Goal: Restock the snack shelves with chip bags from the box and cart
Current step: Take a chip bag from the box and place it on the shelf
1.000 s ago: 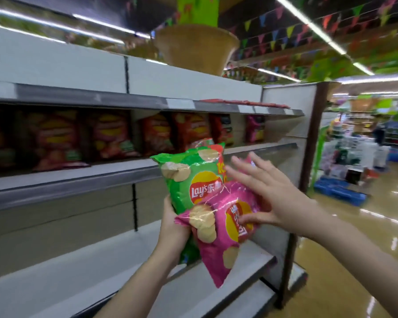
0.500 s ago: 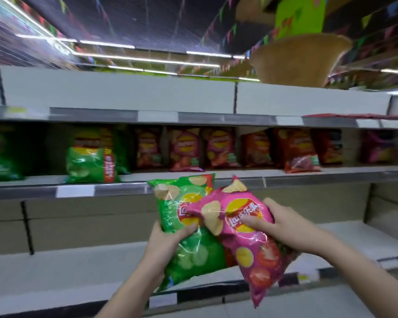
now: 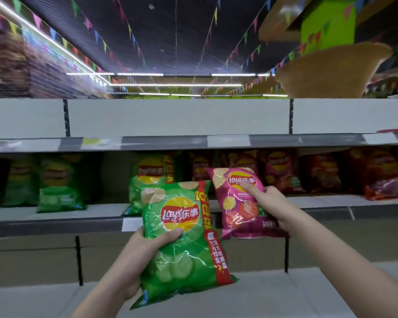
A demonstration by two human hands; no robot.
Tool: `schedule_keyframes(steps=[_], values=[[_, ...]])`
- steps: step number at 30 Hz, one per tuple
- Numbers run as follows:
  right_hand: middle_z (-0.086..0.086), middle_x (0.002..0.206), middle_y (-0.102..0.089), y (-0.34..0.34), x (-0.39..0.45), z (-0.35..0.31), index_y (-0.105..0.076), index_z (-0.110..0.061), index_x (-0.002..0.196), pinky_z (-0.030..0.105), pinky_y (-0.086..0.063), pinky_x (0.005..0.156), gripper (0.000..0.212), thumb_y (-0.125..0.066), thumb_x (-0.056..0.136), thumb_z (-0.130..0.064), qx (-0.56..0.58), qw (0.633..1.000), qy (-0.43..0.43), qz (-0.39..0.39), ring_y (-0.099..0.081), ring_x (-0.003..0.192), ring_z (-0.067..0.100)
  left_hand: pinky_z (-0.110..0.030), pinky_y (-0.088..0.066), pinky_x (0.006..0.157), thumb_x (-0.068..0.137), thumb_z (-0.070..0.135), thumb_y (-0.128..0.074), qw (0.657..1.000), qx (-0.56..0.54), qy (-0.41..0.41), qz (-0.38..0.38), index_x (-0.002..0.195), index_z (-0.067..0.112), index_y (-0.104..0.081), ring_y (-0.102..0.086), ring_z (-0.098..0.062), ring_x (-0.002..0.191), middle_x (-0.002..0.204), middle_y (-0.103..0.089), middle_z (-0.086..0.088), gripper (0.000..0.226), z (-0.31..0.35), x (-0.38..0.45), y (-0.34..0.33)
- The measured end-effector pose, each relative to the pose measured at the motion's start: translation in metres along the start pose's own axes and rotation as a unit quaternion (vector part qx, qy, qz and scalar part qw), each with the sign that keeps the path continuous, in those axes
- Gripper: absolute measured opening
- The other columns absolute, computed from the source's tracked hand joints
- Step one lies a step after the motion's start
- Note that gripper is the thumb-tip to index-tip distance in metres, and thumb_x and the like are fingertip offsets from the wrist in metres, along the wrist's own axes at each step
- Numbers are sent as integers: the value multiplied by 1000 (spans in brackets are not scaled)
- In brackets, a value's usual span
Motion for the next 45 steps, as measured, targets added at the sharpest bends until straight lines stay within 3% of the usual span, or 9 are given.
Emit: schedule_keyframes(steps=[5,10,14,18,23,28,33,38,45], values=[[15,117,-67,-37,75,-12,-45,-4,136,46,-55,91,136,-69,34,-91,-38,999,3,39,-68,101,30,-41,-57,67,61,16,-79,1000,2,7,-2,115,7,-55,-73,-37,77,92,-74,-20,60,16,16,42],[24,120,-62,-69,122,-29,-53,10,123,37,-46,92,55,-54,97,-39,-124,989,15,85,-60,111,38,-47,-53,79,22,29,-98,999,26,25,-6,119,5,-53,-72,-39,82,94,-73,-22,110,19,26,79],[25,141,-48,-89,161,-8,-40,10,139,31,-40,98,51,-50,100,-23,-219,971,3,98,-49,128,34,-48,-52,84,-3,40,-95,999,49,-3,21,113,8,-57,-72,-38,83,93,-74,-19,126,21,33,105],[27,135,-51,-97,185,21,-46,10,135,32,-42,95,44,-51,98,-12,-271,958,-13,90,-51,124,36,-44,-55,75,21,26,-96,998,14,-39,36,115,8,-57,-72,-39,83,95,-73,-20,104,28,41,118],[37,85,-58,-104,168,-9,-54,19,100,43,-51,65,66,-48,86,-45,-453,838,185,241,-60,73,46,-44,-60,74,45,24,-87,996,-20,-57,60,121,10,-56,-71,-38,92,104,-72,-18,83,25,53,130],[26,81,-58,-144,106,-41,-61,8,90,44,-49,67,31,-67,84,-22,-446,780,357,256,-58,75,42,-47,-60,71,40,25,-87,997,-15,-48,55,123,9,-56,-70,-40,93,106,-71,-20,90,40,59,159],[3,121,-58,-220,23,-67,-62,-11,114,20,-38,102,36,-41,100,-37,-265,762,588,52,-52,115,12,-48,-60,65,34,22,-90,999,27,25,39,121,2,-57,-70,-43,88,103,-70,-26,95,70,72,210],[-45,136,-12,-296,-6,-82,-27,-53,139,8,-27,94,77,-10,73,-91,-269,869,399,-120,-25,126,-19,-49,-59,73,39,27,-91,997,66,25,24,122,0,-58,-70,-41,91,105,-71,-24,93,90,94,240],[-25,155,19,-354,-14,-71,18,-63,139,34,-11,122,103,-51,65,-84,-290,895,298,-162,10,146,1,-47,-56,84,68,24,-81,996,82,-19,24,111,1,-65,-72,-36,87,94,-74,-20,51,83,120,251]])
Point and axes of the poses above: each hand's wrist, its own x-axis towards the middle knuckle, its own y-axis out of the back of the hand, z = x × y, the point moved 4 cm from there along x, towards the middle knuckle
